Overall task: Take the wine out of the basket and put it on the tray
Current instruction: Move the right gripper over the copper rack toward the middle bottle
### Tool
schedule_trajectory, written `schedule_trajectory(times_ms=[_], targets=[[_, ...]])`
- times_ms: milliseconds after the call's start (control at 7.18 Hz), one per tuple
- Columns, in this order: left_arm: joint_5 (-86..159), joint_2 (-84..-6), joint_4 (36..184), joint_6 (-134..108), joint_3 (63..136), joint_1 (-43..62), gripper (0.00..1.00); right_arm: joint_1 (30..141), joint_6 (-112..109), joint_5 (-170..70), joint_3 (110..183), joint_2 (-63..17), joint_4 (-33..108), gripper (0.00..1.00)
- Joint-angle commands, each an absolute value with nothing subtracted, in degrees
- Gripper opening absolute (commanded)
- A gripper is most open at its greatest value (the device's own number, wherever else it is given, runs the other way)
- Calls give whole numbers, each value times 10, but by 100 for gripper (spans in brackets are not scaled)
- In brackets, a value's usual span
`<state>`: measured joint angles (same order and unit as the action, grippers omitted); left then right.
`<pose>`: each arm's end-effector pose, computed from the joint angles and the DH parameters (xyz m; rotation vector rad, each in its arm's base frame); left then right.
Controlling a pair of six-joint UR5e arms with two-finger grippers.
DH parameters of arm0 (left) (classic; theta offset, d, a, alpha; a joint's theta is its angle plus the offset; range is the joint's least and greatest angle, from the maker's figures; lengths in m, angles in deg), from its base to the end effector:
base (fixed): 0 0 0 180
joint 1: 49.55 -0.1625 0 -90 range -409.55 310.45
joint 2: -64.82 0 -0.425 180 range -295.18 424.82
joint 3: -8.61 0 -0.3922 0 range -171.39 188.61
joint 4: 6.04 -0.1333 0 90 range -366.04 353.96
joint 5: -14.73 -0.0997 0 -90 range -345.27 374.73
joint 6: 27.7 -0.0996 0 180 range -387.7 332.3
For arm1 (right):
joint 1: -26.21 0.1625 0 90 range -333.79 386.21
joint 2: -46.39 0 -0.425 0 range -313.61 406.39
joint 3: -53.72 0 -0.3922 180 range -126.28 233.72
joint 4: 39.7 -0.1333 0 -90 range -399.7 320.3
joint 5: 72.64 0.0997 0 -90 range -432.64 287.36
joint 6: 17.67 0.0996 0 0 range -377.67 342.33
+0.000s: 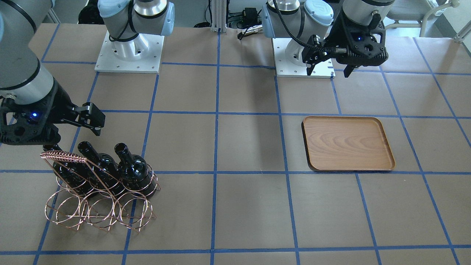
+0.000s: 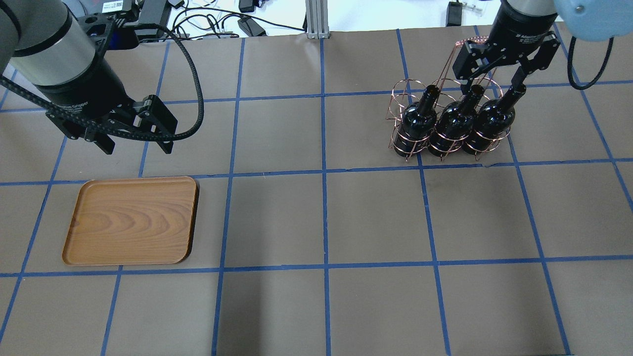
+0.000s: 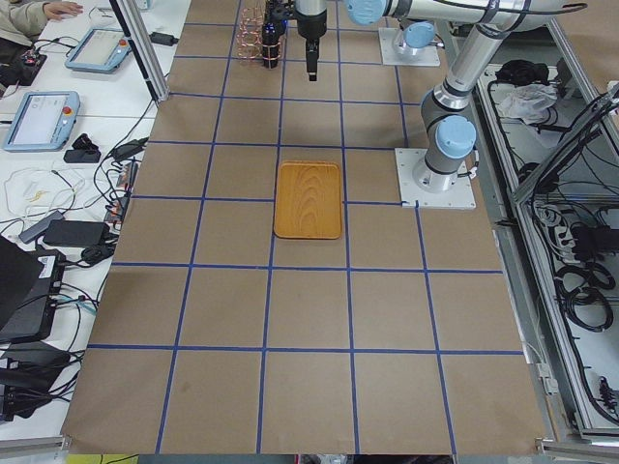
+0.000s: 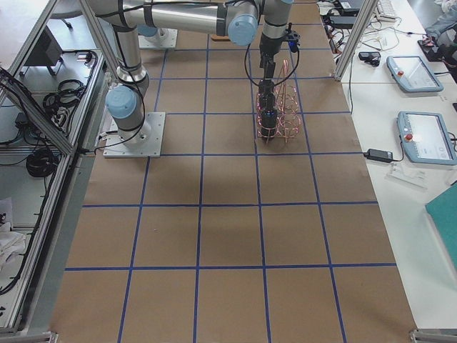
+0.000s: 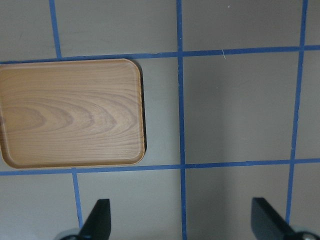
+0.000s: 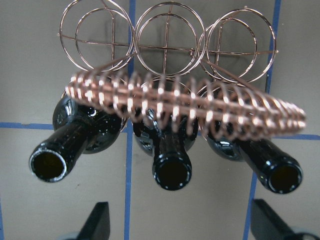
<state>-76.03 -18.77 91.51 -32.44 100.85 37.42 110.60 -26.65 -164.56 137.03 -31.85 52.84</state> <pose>-0.1087 -0.4437 0.5081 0.0473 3.1306 0.0936 0.0734 -0.5825 0.4401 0.0927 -3.1117 -0.0748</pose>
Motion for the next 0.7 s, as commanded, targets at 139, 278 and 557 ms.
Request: schedule_trajectory(times_ms=[139, 278, 557], targets=[[-761, -188, 915, -324, 1008, 374, 100, 1111, -262, -1644, 1372, -292, 542, 90], [-761, -188, 915, -324, 1008, 373, 100, 1110, -260, -1643, 1373, -287, 541, 90], [-761, -188, 914, -324, 1009, 373, 100, 1110, -258, -1642, 1383, -287, 541, 82]])
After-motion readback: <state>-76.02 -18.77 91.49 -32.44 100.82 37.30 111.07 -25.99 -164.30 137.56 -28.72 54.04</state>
